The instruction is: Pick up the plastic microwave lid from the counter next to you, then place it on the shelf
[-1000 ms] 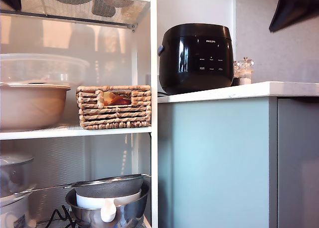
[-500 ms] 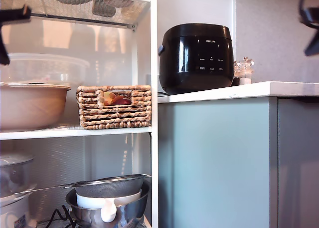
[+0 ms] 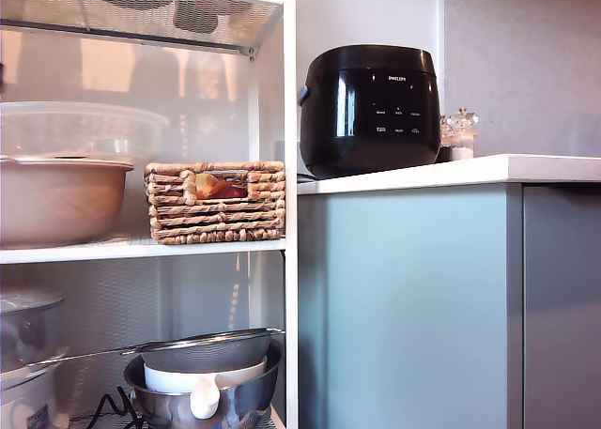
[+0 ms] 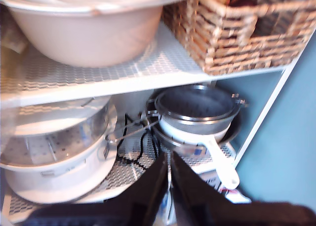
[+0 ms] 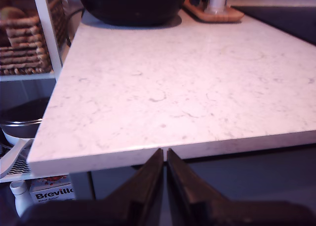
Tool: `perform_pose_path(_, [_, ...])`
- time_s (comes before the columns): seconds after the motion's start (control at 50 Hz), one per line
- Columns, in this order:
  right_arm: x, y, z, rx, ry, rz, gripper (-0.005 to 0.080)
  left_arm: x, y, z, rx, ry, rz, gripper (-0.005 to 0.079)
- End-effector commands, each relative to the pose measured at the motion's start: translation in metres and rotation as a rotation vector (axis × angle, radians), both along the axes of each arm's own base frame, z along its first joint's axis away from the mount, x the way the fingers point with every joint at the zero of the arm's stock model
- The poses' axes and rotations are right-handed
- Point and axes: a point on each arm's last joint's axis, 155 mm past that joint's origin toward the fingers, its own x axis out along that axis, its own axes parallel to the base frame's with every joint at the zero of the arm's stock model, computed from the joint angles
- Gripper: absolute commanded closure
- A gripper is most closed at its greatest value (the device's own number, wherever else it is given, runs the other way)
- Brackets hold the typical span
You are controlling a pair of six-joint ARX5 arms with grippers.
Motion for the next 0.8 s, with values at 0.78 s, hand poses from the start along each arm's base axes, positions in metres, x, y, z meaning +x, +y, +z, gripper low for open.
perform_pose_path(0.78, [-0.042,0.0,-0.036,0.048,0.122,0.015,0.0765,-0.04,0.007,0.003,-0.034,-0.025,-0.015,0.0764])
